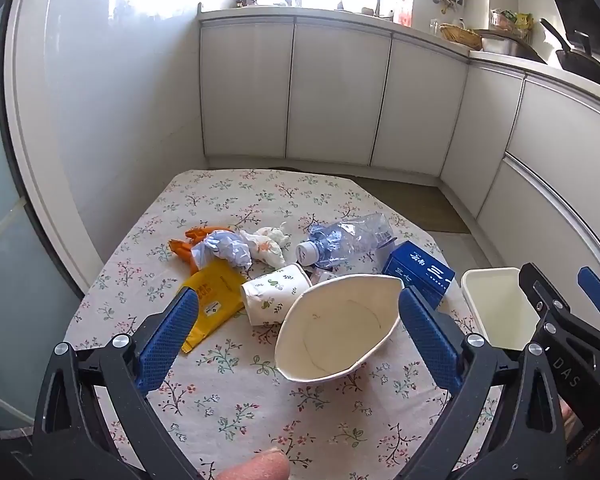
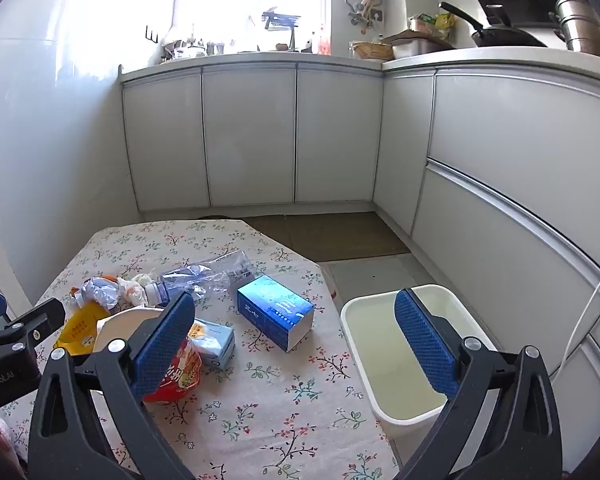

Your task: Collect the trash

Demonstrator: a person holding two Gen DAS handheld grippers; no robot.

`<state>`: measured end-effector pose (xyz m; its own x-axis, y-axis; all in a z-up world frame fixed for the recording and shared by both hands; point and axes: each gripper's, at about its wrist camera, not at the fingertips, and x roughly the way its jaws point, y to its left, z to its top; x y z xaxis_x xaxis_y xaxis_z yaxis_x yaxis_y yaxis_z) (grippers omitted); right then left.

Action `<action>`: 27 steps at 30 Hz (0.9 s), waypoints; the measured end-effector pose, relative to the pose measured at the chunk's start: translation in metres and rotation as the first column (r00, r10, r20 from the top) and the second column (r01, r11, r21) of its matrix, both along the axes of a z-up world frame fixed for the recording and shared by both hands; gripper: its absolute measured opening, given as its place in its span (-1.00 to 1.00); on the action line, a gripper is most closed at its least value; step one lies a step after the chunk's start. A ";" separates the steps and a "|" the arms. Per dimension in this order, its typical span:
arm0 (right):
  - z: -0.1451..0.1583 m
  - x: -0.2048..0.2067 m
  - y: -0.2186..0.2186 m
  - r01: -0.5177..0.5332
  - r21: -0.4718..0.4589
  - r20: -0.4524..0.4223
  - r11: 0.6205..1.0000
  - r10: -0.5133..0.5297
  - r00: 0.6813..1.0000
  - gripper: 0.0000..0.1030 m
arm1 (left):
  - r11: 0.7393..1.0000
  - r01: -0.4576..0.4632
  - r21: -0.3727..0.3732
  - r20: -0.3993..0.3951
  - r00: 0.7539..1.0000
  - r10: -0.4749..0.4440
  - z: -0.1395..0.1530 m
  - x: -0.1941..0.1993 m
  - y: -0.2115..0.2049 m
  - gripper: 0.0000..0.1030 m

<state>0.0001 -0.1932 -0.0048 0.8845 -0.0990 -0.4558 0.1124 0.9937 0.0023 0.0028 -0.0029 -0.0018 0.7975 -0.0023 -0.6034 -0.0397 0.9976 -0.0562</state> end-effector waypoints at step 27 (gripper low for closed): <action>0.003 0.000 -0.003 -0.001 0.002 0.002 1.000 0.001 1.000 0.88 | 1.000 0.001 -0.002 -0.005 1.000 -0.001 -0.009 0.001 -0.002 0.86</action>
<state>-0.0004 -0.1964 -0.0020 0.8856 -0.0971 -0.4542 0.1115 0.9937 0.0050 0.0043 -0.0051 -0.0106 0.7943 -0.0042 -0.6075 -0.0389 0.9976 -0.0577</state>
